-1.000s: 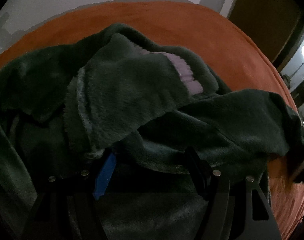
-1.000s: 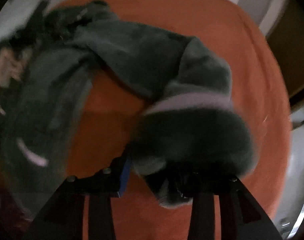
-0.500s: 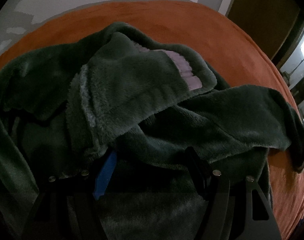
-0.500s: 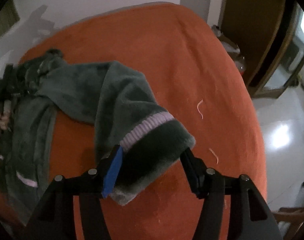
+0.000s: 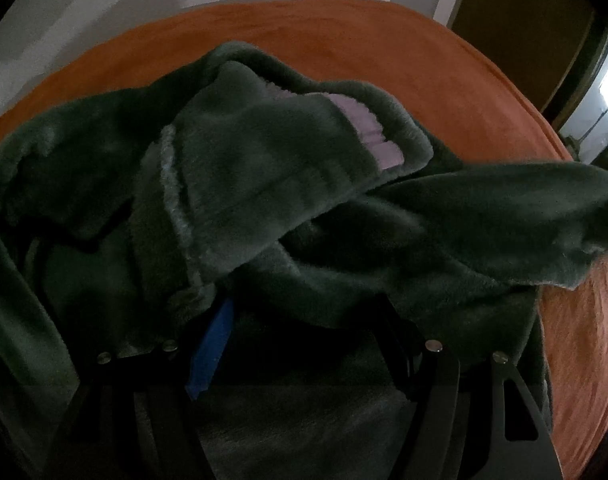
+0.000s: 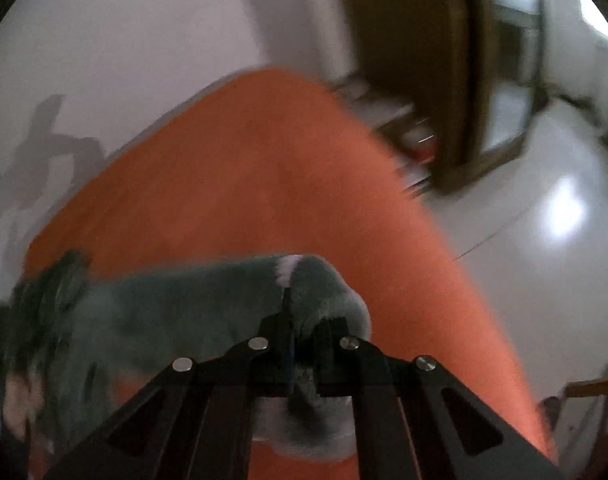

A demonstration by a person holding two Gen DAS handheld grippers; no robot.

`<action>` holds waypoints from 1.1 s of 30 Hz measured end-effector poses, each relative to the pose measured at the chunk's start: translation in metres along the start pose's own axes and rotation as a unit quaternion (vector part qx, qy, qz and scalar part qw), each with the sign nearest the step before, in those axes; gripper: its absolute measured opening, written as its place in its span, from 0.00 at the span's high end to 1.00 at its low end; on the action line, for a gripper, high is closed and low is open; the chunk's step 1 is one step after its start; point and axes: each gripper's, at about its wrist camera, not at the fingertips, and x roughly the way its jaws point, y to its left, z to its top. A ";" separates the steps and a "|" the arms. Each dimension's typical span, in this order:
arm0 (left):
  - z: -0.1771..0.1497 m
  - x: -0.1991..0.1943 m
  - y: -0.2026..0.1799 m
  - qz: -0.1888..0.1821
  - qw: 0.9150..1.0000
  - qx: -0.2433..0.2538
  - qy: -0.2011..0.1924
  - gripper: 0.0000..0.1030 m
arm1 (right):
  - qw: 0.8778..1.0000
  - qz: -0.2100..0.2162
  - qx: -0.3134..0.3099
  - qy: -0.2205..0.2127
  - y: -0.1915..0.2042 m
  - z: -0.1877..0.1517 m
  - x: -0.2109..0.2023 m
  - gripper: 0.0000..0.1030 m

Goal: Fold clothes

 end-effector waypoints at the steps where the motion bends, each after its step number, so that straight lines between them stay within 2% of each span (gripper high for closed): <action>1: 0.001 0.001 0.002 -0.007 1.000 -0.005 0.001 0.31 | 1.000 -0.005 0.011 0.007 -0.010 0.014 0.005 0.95; 5: 0.007 0.003 0.003 -0.012 1.000 -0.007 -0.007 0.31 | 0.998 -0.023 0.027 0.060 -0.031 0.044 0.046 0.94; 6: 0.008 0.004 0.004 -0.011 1.000 -0.006 -0.008 0.31 | 0.996 -0.017 0.051 0.075 -0.035 0.048 0.056 0.88; 8: 0.011 0.005 0.004 -0.009 1.000 -0.003 -0.009 0.31 | 0.992 -0.012 0.102 0.075 -0.040 0.049 0.059 0.65; 9: 0.012 0.005 0.005 -0.008 1.000 -0.001 -0.010 0.31 | 0.990 -0.009 0.124 0.068 -0.042 0.049 0.057 0.42; 10: 0.012 0.004 0.005 -0.006 1.000 0.000 -0.011 0.31 | 0.990 0.001 0.132 0.055 -0.041 0.048 0.052 0.30; 12: 0.012 0.003 0.003 -0.004 1.000 0.000 -0.011 0.31 | 0.990 0.016 0.134 0.034 -0.038 0.045 0.039 0.28; 14: 0.015 0.004 0.003 -0.004 1.000 -0.001 -0.011 0.31 | 0.991 0.022 0.126 0.031 -0.038 0.039 0.028 0.27; 20: 0.020 0.003 0.008 -0.004 1.000 0.004 -0.011 0.31 | 0.995 0.016 0.058 0.076 -0.045 -0.007 0.028 0.27; 22: 0.024 0.006 0.010 -0.001 1.000 0.005 -0.010 0.31 | 0.996 0.031 0.020 0.079 -0.036 -0.024 0.025 0.27; 24: 0.029 0.008 0.012 0.000 1.000 0.004 -0.009 0.31 | 0.997 0.023 -0.027 0.070 -0.022 -0.034 0.024 0.29; 26: 0.033 0.012 0.016 0.003 1.000 0.000 -0.007 0.31 | 0.995 -0.001 -0.070 0.066 -0.009 -0.038 0.025 0.77; 27: 0.034 0.013 0.019 0.005 1.000 -0.003 -0.006 0.31 | 0.994 -0.019 -0.083 0.065 -0.004 -0.039 0.024 0.84; 28: 0.036 0.014 0.023 0.008 1.000 -0.007 -0.007 0.31 | 0.994 -0.040 -0.080 0.060 -0.002 -0.037 0.018 0.84; 30: 0.038 0.016 0.032 0.010 1.000 -0.015 -0.005 0.31 | 0.997 -0.038 -0.060 0.020 -0.004 -0.034 -0.006 0.85; 31: 0.040 0.018 0.036 0.011 1.000 -0.018 -0.003 0.31 | 0.997 -0.042 -0.057 0.001 -0.007 -0.033 -0.017 0.95; 33: 0.042 0.022 0.043 0.015 1.000 -0.026 0.001 0.31 | 0.996 -0.061 -0.065 0.024 -0.018 -0.037 -0.009 0.94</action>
